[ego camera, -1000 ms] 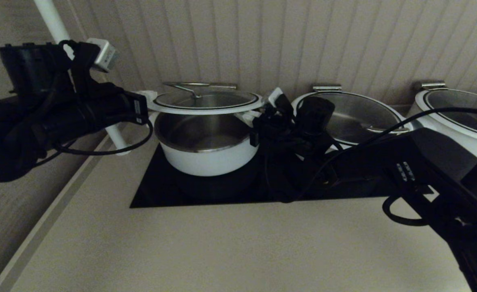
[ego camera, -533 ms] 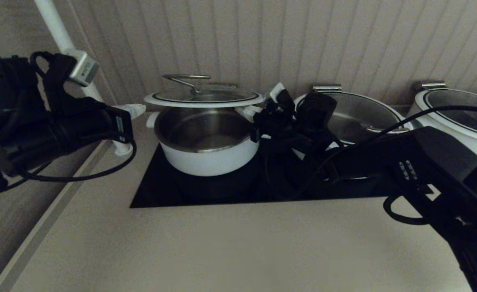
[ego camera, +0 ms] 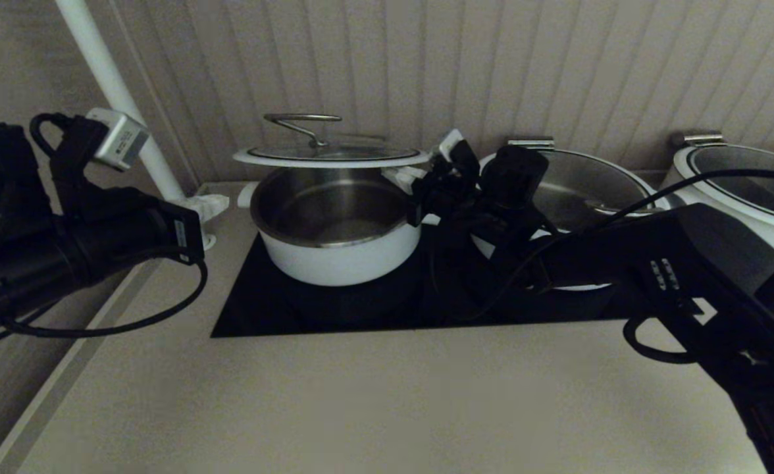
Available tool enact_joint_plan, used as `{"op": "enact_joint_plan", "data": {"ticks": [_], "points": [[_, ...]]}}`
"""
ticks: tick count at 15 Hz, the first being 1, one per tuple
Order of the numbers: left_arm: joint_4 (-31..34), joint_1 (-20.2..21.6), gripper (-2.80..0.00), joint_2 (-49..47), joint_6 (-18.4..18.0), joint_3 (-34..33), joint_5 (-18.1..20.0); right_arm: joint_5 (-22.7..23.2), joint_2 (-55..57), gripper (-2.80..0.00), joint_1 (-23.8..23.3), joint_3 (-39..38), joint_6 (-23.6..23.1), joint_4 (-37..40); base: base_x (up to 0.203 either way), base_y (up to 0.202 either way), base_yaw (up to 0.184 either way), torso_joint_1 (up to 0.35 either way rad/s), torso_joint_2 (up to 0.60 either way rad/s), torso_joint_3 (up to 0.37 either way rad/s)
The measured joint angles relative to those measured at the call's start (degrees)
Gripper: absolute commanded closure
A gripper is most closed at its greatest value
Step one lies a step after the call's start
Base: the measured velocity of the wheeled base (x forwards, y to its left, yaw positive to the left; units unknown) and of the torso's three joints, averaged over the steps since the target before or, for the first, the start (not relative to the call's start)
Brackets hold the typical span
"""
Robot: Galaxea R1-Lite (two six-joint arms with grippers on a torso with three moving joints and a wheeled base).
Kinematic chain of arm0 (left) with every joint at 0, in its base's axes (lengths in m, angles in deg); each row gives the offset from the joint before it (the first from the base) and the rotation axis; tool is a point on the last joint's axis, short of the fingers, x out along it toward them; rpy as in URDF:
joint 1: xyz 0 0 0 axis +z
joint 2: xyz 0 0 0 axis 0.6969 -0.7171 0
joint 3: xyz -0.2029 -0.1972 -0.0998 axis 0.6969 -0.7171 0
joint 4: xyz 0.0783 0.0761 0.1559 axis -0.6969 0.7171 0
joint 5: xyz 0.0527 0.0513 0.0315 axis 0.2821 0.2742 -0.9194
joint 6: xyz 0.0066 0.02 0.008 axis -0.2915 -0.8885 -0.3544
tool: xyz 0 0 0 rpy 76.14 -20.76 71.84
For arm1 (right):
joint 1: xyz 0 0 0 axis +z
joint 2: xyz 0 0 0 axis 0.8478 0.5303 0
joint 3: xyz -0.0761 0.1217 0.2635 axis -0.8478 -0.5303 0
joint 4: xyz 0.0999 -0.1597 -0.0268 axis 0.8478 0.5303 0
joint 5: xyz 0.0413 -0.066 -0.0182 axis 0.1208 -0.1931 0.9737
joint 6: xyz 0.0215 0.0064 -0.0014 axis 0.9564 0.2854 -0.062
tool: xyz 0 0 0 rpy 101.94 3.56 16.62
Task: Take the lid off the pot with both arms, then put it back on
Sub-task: Open the pot lid completely
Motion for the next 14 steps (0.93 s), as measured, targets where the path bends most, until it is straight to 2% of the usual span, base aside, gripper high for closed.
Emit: {"op": "enact_joint_plan", "data": {"ticks": [6,9,14], "points": [[-2.5,-3.7,0.0,-4.2,0.0,1.2,-0.3,0.0,-0.4,0.0,0.1,0.1,0.0,-0.1,0.0,0.0,0.0,0.0,0.0,0.0],[-5.4,-4.8,0.0,-8.4,-0.3,4.4,-0.6,0.0,-0.5,0.0,0.1,0.1,0.0,-0.3,0.0,0.0,0.0,0.0,0.0,0.0],[-5.6,-5.1,0.0,-14.6,-0.6,10.4,-0.7,0.0,-0.6,0.0,0.1,0.1,0.0,-0.3,0.0,0.0,0.0,0.0,0.0,0.0]]}}
